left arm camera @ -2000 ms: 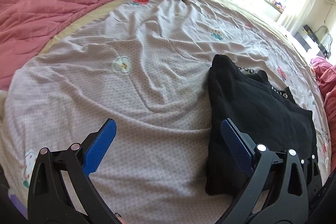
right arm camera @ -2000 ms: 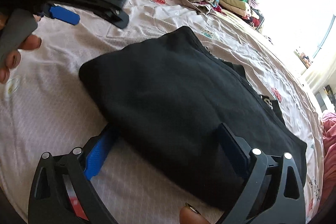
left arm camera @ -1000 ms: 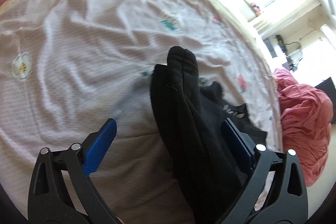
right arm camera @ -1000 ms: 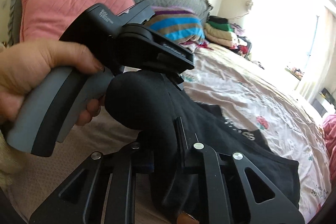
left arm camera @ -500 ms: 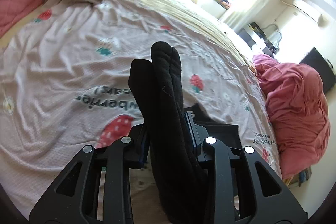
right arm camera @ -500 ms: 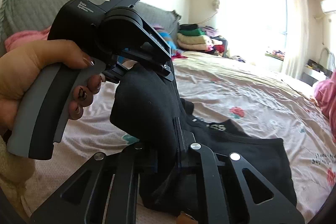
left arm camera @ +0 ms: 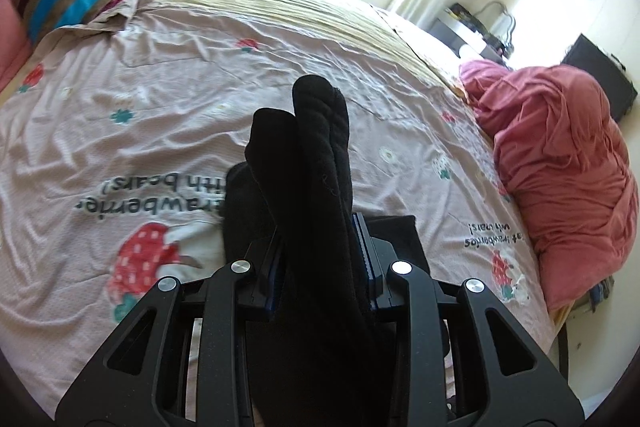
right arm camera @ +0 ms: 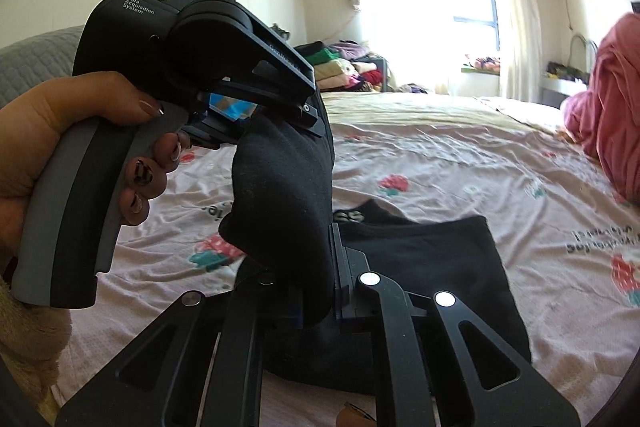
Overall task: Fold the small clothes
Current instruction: 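Lift the grasped side with both grippers and fold it over the shirt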
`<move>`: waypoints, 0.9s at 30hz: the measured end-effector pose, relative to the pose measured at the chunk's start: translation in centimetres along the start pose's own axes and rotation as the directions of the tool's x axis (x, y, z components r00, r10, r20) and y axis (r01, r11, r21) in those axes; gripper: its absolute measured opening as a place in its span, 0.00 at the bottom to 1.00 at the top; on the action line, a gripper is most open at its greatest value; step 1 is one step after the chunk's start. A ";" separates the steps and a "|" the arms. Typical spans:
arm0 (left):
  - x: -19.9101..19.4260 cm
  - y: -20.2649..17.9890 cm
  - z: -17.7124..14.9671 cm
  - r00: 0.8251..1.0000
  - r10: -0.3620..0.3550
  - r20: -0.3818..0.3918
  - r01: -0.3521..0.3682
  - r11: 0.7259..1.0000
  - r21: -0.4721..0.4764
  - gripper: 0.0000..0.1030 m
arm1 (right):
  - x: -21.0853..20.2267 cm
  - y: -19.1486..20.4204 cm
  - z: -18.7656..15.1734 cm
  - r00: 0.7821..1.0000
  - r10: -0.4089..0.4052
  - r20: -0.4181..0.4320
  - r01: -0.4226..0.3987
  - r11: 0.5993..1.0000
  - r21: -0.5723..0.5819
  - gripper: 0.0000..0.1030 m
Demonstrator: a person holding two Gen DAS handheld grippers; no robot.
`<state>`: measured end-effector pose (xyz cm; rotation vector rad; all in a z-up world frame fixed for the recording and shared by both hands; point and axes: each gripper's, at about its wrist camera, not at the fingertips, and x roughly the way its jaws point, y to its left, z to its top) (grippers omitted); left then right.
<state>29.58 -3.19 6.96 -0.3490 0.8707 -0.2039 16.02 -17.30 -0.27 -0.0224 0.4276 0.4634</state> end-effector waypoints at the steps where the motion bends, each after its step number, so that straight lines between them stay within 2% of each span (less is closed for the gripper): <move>1: 0.4 -0.6 0.0 1.000 -0.002 -0.006 0.002 1.000 0.006 0.22 | -0.1 -0.4 -0.1 1.000 -0.003 -0.005 0.003 1.000 0.007 0.08; 9: 4.4 -3.9 -0.8 0.997 -0.005 -0.083 0.008 0.999 0.041 0.22 | -0.4 -4.0 -1.5 0.998 -0.008 -0.069 0.017 0.992 0.126 0.08; 17: 7.9 -5.0 -1.8 0.989 -0.003 -0.150 0.009 0.999 0.036 0.24 | 0.8 -7.8 -3.5 0.985 0.037 -0.166 0.012 0.957 0.289 0.08; 21: 9.3 -5.3 -2.3 0.985 -0.002 -0.172 0.006 1.000 0.024 0.29 | 1.2 -9.3 -4.4 0.978 0.082 -0.193 -0.005 0.928 0.371 0.08; 26: 10.2 -6.0 -2.4 0.983 -0.001 -0.186 0.006 1.000 0.030 0.34 | 1.3 -10.2 -4.9 0.972 0.113 -0.207 -0.016 0.907 0.421 0.11; 27: 10.2 -6.3 -2.4 0.982 -0.004 -0.186 0.010 0.999 0.034 0.39 | 1.3 -10.3 -5.0 0.971 0.116 -0.211 -0.016 0.905 0.426 0.11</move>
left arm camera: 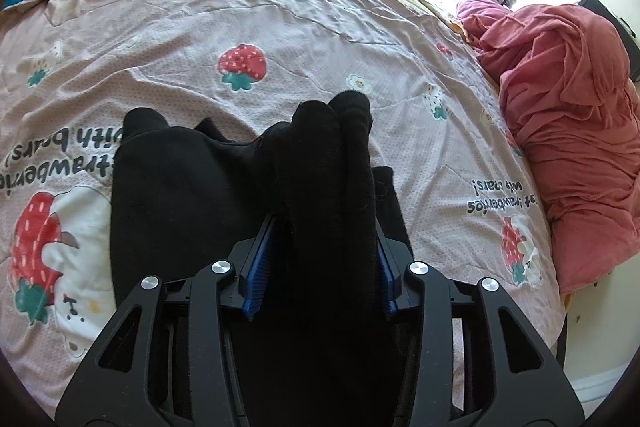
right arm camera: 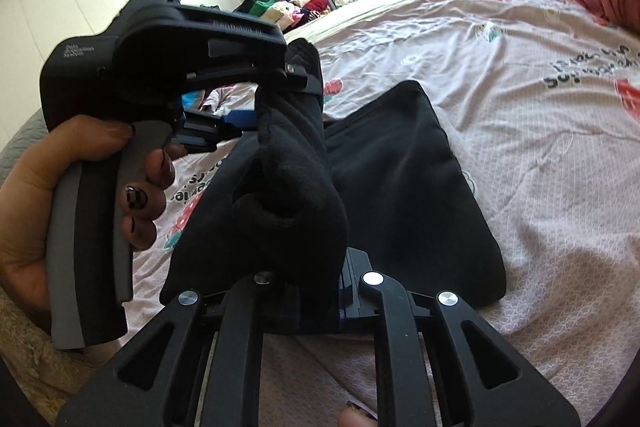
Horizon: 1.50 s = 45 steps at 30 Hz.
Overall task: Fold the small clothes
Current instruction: 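Lift the grasped side with both grippers and fold it over the shirt, then lower the folded side onto the shirt and open both grippers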
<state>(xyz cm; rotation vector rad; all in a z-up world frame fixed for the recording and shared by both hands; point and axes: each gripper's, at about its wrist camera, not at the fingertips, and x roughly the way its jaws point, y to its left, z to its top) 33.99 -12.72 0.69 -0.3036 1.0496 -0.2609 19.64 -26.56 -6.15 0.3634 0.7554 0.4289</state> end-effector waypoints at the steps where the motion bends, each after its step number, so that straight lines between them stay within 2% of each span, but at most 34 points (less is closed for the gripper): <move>1: 0.0 -0.2 0.0 1.000 -0.011 0.002 0.011 1.000 -0.001 0.44 | 0.0 -0.2 -0.1 1.000 -0.001 -0.005 0.001 1.000 0.007 0.12; 3: -0.2 -0.4 0.1 0.999 -0.043 0.008 0.043 0.999 -0.009 0.51 | 0.1 -0.6 -0.3 1.000 -0.004 -0.016 0.004 1.000 0.023 0.14; 8: -2.1 -0.6 -0.2 0.992 -0.104 0.067 0.104 0.994 -0.008 0.51 | -0.1 -2.2 -0.8 0.998 0.024 -0.050 -0.020 0.996 0.087 0.18; 9: -2.7 -0.4 -0.4 0.992 -0.099 0.082 0.099 0.995 0.002 0.51 | -0.2 -2.5 -0.9 0.998 0.033 -0.062 -0.027 0.995 0.100 0.19; 12: -3.9 0.9 -1.4 0.993 -0.015 0.120 0.012 1.000 0.028 0.53 | -0.3 -3.1 -0.6 0.991 0.085 -0.107 -0.073 0.990 0.119 0.30; 14: -4.0 2.1 -2.2 0.993 0.028 0.117 -0.031 0.999 0.024 0.53 | -0.5 -3.4 0.1 0.980 0.137 -0.145 -0.119 0.984 0.130 0.38; 17: -3.7 3.7 -3.9 0.992 0.075 0.099 -0.078 0.997 0.026 0.53 | -0.8 -3.8 1.8 0.966 0.192 -0.175 -0.169 0.976 0.137 0.45; 19: -3.8 4.2 -4.5 0.991 0.084 0.104 -0.088 0.996 0.034 0.53 | -0.5 -3.9 3.1 0.953 0.225 -0.201 -0.197 0.969 0.150 0.49; 25: -4.5 4.4 -5.4 0.990 0.082 0.117 -0.088 0.995 0.048 0.53 | 2.5 -4.3 6.1 0.934 0.197 -0.296 -0.168 0.978 0.122 0.56; 27: -4.7 4.6 -5.4 0.990 0.081 0.118 -0.087 0.995 0.047 0.54 | 3.7 -4.6 6.6 0.928 0.181 -0.325 -0.150 0.982 0.118 0.56; 31: -5.1 5.1 -5.8 0.989 0.079 0.124 -0.085 0.996 0.037 0.54 | 5.9 -5.2 7.5 0.908 0.223 -0.356 -0.175 0.971 0.162 0.56; 35: -5.2 5.9 -6.0 0.989 0.083 0.120 -0.086 0.996 0.020 0.54 | 6.8 -4.3 8.5 0.915 0.201 -0.349 -0.172 0.979 0.111 0.54; 36: -5.3 6.1 -6.1 0.989 0.085 0.122 -0.087 0.996 0.015 0.59 | 7.0 -4.0 8.7 0.921 0.185 -0.343 -0.163 0.982 0.092 0.52; 37: -5.4 6.3 -6.2 0.988 0.088 0.125 -0.089 0.996 0.008 0.65 | 7.6 -3.8 9.0 0.924 0.173 -0.341 -0.154 0.985 0.082 0.43; 38: -5.4 6.6 -6.3 0.988 0.088 0.129 -0.089 0.996 0.000 0.65 | 7.9 -3.6 9.1 0.928 0.159 -0.336 -0.145 0.987 0.067 0.29; 40: -5.5 7.0 -6.4 0.988 0.086 0.129 -0.084 0.996 -0.016 0.65 | 7.8 -3.1 9.2 0.940 0.134 -0.314 -0.133 0.991 0.024 0.19; 42: -5.6 7.2 -6.5 0.988 0.082 0.127 -0.080 0.997 -0.021 0.65 | 7.4 -2.0 9.8 0.953 0.106 -0.285 -0.126 0.991 -0.052 0.17; 45: -5.8 6.8 -6.9 0.990 0.067 0.123 -0.067 0.998 -0.006 0.65 | 5.1 -1.9 10.4 0.968 0.110 -0.227 -0.137 0.985 -0.107 0.17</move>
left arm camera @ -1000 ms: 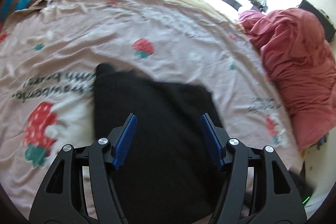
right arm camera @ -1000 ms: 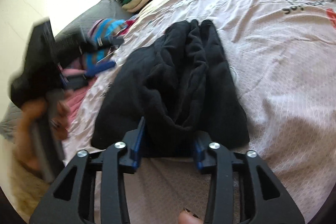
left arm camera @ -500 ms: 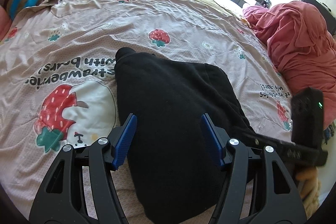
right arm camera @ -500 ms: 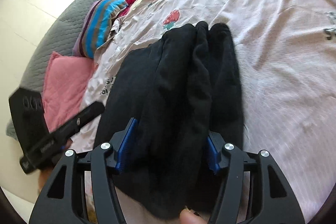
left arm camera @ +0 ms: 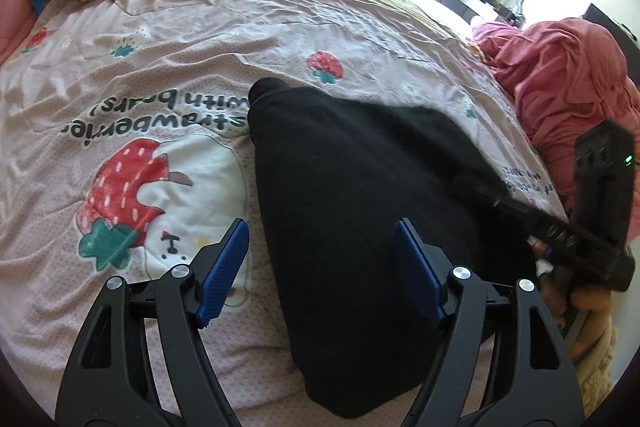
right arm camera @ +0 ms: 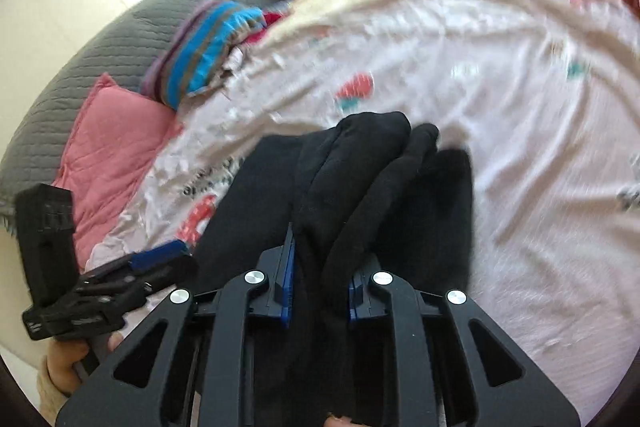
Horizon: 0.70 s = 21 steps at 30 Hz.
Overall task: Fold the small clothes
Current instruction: 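Lower the folded side onto the shirt and open both grippers, then withdraw both open grippers from the folded bundle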
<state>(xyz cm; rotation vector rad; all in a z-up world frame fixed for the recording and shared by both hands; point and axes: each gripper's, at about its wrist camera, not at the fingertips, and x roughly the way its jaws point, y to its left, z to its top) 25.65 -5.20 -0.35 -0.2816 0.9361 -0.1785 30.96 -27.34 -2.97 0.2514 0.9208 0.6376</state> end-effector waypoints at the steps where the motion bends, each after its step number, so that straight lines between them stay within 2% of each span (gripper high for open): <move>1: 0.0 -0.3 -0.2 1.000 -0.002 -0.004 0.002 1.000 0.009 0.65 | -0.6 -0.1 0.0 1.000 -0.026 0.014 0.026 0.999 -0.018 0.17; 4: 0.6 -1.2 -1.1 1.000 -0.013 -0.028 0.014 0.999 0.036 0.65 | -0.2 -1.3 -0.5 0.996 -0.089 -0.012 0.088 0.995 -0.037 0.17; 7: 1.4 -1.8 -2.0 0.999 -0.008 -0.042 0.010 0.999 0.049 0.66 | 1.5 -3.3 -1.7 0.993 -0.082 -0.088 0.085 0.996 0.033 0.21; 8: 1.5 -1.8 -2.3 0.999 -0.004 -0.042 0.006 0.999 0.050 0.66 | 1.6 -3.6 -2.0 0.993 -0.080 -0.088 0.084 0.995 0.046 0.22; 14: 0.9 -1.7 -3.1 1.000 0.000 -0.031 0.001 0.999 0.040 0.67 | -0.1 -3.7 -3.4 0.991 -0.123 -0.057 0.126 0.990 0.068 0.37; 19: 0.0 -2.1 -3.2 1.000 0.023 -0.011 -0.022 0.998 0.060 0.69 | -2.5 -1.8 -4.1 0.974 -0.228 0.001 0.228 0.973 -0.021 0.48; 21: -0.4 -2.3 -3.3 1.000 0.030 -0.004 -0.030 0.998 0.064 0.70 | -3.4 -0.9 -4.4 0.964 -0.263 0.032 0.264 0.963 -0.057 0.55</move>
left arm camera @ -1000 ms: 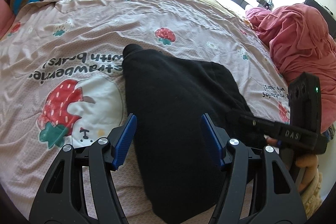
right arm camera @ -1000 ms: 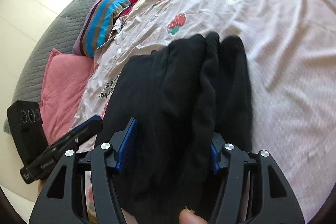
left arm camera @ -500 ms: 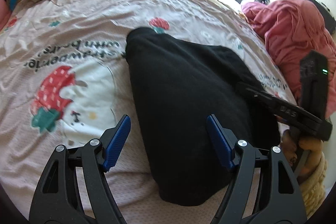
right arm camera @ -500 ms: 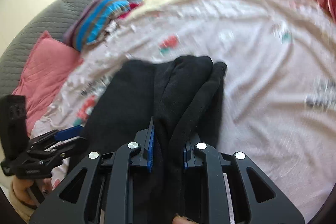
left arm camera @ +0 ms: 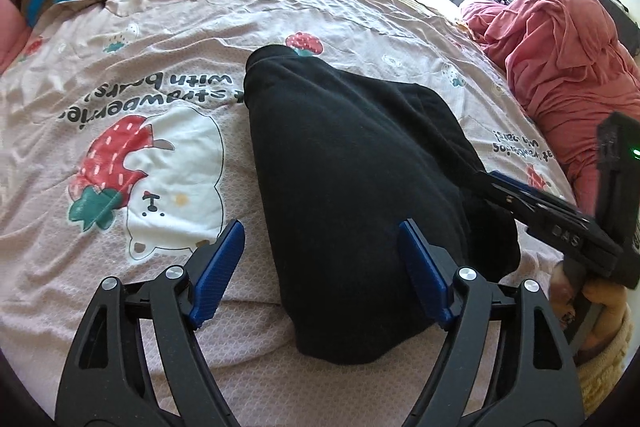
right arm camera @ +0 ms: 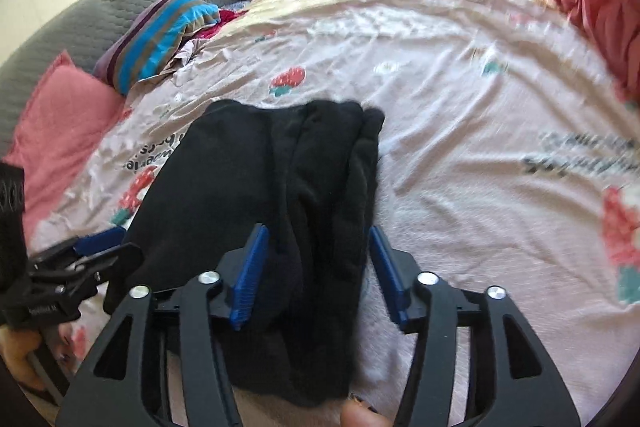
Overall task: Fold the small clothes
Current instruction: 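Withdraw both open grippers from the folded bundle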
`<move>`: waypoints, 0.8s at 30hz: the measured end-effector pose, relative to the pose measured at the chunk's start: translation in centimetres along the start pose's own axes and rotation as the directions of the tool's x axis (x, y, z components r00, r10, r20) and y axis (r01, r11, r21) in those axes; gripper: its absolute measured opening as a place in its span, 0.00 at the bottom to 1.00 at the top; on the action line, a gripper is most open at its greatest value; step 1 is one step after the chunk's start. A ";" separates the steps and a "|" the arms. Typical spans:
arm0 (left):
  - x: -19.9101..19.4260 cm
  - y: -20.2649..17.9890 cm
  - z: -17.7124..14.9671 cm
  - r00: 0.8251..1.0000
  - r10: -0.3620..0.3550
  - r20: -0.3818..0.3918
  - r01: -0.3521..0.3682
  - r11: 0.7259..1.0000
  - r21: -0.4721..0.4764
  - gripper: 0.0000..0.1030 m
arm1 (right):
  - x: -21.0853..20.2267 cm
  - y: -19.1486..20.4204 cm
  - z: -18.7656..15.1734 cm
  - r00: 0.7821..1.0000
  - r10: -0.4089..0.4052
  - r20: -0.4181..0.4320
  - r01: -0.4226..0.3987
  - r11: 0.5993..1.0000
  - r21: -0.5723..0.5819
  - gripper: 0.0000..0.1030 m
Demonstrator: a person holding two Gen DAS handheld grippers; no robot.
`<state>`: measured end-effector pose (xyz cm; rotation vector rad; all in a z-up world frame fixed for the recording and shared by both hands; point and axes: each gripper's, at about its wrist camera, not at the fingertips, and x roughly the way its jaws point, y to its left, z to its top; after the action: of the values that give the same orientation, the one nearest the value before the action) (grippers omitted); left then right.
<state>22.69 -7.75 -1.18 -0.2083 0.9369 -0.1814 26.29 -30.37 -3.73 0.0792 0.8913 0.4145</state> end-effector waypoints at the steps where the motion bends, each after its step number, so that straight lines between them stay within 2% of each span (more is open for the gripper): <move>1: -0.1 0.0 0.0 1.000 0.002 0.002 -0.002 1.000 0.000 0.71 | -0.8 0.3 -0.2 1.000 -0.016 0.022 0.016 1.000 -0.017 0.60; 3: -0.6 -0.1 -0.2 1.000 0.003 0.011 -0.003 1.000 -0.003 0.71 | -2.2 0.9 -0.4 0.997 -0.033 0.063 0.035 0.999 -0.040 0.66; 5: -1.1 -0.1 -0.3 1.000 0.006 0.022 -0.006 1.000 -0.002 0.72 | -3.8 1.4 -0.6 0.992 -0.055 0.110 0.062 0.996 -0.059 0.79; 6: -1.5 -0.1 -0.3 0.999 0.008 0.033 -0.008 1.000 -0.001 0.77 | -4.5 1.6 -0.7 0.989 -0.065 0.135 0.074 0.995 -0.065 0.80; 8: -2.5 -0.3 -0.4 0.998 0.013 0.058 -0.014 1.000 0.003 0.79 | -6.2 2.2 -1.0 0.981 -0.077 0.178 0.092 0.993 -0.079 0.84; 10: -3.5 -0.4 -0.6 0.997 0.014 0.079 -0.014 1.000 0.006 0.80 | -7.7 2.8 -1.3 0.972 -0.081 0.218 0.101 0.992 -0.081 0.93; 11: -3.9 -0.5 -0.7 0.996 0.013 0.088 -0.014 1.000 0.009 0.80 | -8.4 3.1 -1.5 0.968 -0.080 0.239 0.102 0.992 -0.081 0.93; 13: -5.1 -0.7 -0.8 0.993 0.020 0.115 -0.022 1.000 0.013 0.91 | -9.7 3.5 -1.8 0.961 -0.081 0.266 0.106 0.991 -0.081 0.95; 20: -8.3 -1.4 -2.3 0.980 0.048 0.195 -0.057 0.998 0.039 0.91 | -12.3 4.6 -4.0 0.940 -0.103 0.326 0.125 0.991 -0.049 0.96; 24: -9.7 -1.2 -3.3 0.976 0.054 0.213 -0.066 0.996 0.052 0.91 | -12.8 4.7 -5.4 0.940 -0.114 0.321 0.127 0.992 -0.019 0.96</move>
<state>14.37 -6.87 4.76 -0.1417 0.7240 -0.1277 13.56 -31.46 3.46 0.0528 0.5643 0.2942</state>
